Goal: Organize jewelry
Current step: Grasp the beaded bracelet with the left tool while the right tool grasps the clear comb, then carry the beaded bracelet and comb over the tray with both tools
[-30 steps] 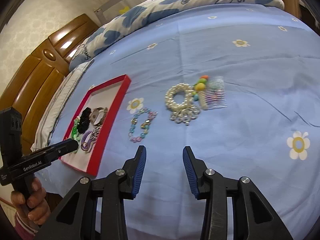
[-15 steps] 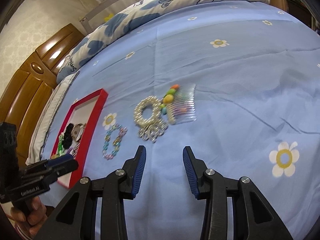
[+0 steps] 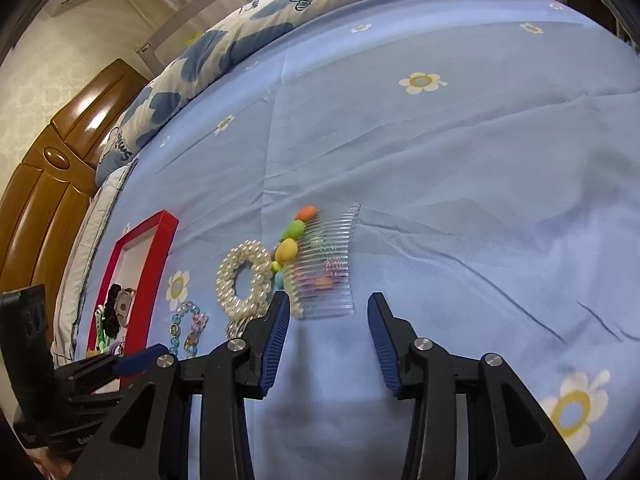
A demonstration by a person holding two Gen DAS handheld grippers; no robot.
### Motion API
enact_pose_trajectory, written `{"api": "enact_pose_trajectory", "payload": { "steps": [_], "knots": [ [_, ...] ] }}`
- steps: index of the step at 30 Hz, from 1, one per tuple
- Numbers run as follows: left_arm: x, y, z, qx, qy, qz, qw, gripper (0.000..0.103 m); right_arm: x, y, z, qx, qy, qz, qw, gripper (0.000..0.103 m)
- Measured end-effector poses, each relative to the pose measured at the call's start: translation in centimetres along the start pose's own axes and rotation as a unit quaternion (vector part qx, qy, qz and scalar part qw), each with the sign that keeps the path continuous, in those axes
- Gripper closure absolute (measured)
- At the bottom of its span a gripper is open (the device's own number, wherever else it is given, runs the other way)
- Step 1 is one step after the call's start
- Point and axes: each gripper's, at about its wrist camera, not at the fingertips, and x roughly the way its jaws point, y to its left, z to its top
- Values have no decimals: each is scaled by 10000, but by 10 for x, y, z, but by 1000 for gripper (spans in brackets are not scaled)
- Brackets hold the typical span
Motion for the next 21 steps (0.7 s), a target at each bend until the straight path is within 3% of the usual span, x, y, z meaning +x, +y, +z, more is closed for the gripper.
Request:
{"api": "enact_pose_trajectory", "payload": {
  "steps": [4,5,6,8,9,11,21],
  "knots": [
    [2,-2,1,51,-70,51,9999,57,9,-1,2,3,14,92,10000,59],
    [2,-3,1,72,-96,70,9999,65,10,0,2,-18,-11,95,10000,59],
    [1,-3,1,100,-119,100,9998,79,10,2,2,-34,-24,77,10000,62],
    [3,-2,3,106,-117,50,9999,88,10,3,1,-36,-20,91,10000,74],
    [2,0,3,91,-128,9,9999,89,10,3,1,-24,-6,142,9999,86],
    [-1,2,2,87,-192,-36,9998,97,8,5,0,-7,-14,206,9998,89],
    [-36,10,-11,63,-579,-175,9981,97,-23,29,-6,-113,-272,410,9987,102]
  ]
}}
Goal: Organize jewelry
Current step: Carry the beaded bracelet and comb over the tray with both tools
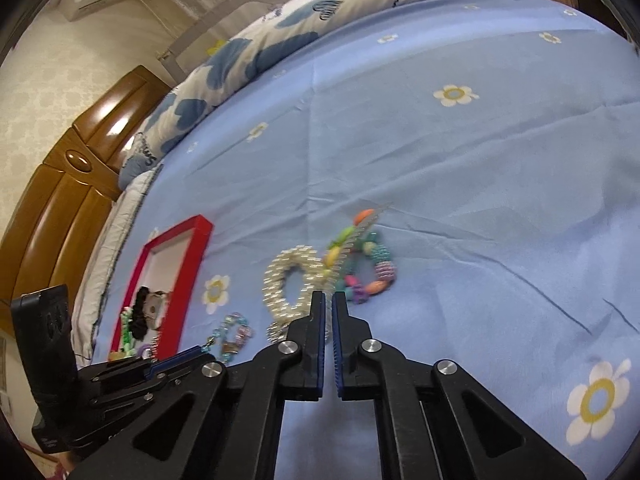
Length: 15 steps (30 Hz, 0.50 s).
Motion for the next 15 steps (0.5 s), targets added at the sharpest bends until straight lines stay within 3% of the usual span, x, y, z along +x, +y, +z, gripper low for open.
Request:
{"api": "enact_pose_trajectory", "payload": {
  "steps": [15],
  "knots": [
    [-69,15,-10,-259,-637,-92,9976,97,-33,46,-18,-228,-160,492,9984,102]
  ]
}}
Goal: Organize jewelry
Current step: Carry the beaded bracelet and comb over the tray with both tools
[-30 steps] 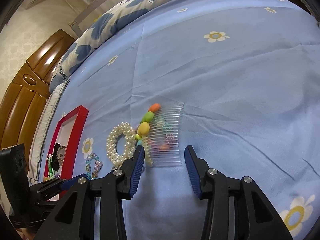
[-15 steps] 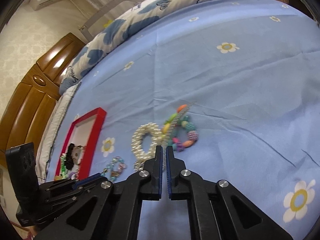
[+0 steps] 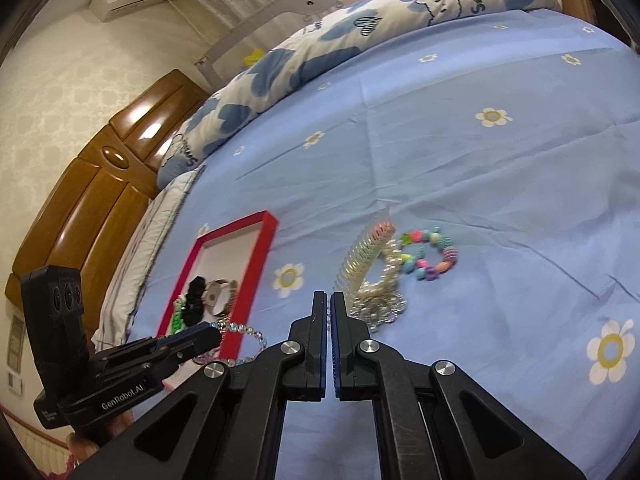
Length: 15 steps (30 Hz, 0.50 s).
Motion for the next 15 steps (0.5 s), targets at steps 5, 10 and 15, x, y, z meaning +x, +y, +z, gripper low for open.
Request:
{"api": "enact_pose_trajectory", "payload": {
  "steps": [5,10,15],
  "knots": [
    [-21,13,-1,-156,-197,21,9997,97,1,20,-4,-139,31,133,9998,102],
    [-37,32,-3,-332,-343,117,9988,97,6,41,-7,-288,84,288,9991,102],
    [-49,52,-6,-537,-454,232,9973,97,16,60,-10,-422,182,426,9980,102]
  ]
}}
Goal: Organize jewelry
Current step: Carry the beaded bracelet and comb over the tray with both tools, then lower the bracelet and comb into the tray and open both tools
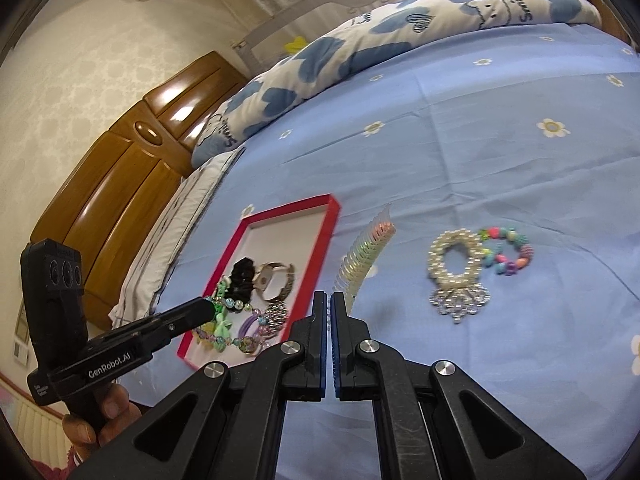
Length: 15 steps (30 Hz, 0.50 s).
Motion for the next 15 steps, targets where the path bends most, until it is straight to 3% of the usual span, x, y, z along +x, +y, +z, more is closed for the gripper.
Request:
{"api": "enact_pose_trajectory", "payload": {
  "steps": [15],
  "knots": [
    [-16,58,6,-513,-235,339,9978,97,47,59,-3,-493,369,412,9973,102]
  ]
}}
